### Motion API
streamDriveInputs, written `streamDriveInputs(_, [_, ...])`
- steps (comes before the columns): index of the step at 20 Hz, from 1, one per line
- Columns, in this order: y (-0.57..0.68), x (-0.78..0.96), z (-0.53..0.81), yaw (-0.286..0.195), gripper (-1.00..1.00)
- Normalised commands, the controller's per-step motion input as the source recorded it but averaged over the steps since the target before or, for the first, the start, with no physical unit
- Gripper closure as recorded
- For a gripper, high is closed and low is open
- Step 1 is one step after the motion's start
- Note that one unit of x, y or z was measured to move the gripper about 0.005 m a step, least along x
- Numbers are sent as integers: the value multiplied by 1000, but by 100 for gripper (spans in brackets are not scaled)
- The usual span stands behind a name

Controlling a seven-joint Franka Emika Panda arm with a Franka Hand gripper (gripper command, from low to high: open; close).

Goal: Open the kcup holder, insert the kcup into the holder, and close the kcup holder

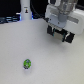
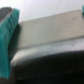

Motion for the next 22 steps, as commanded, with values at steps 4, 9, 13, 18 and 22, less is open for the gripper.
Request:
streamDriveInputs(4, [-320,696,235,-42,100])
streamDriveInputs(9, [-476,813,248,-55,100])
streamDriveInputs(13, [-418,802,169,-56,100])
streamDriveInputs(18, [-94,280,217,-67,-100])
streamDriveInputs(22, [-168,302,245,-86,-100])
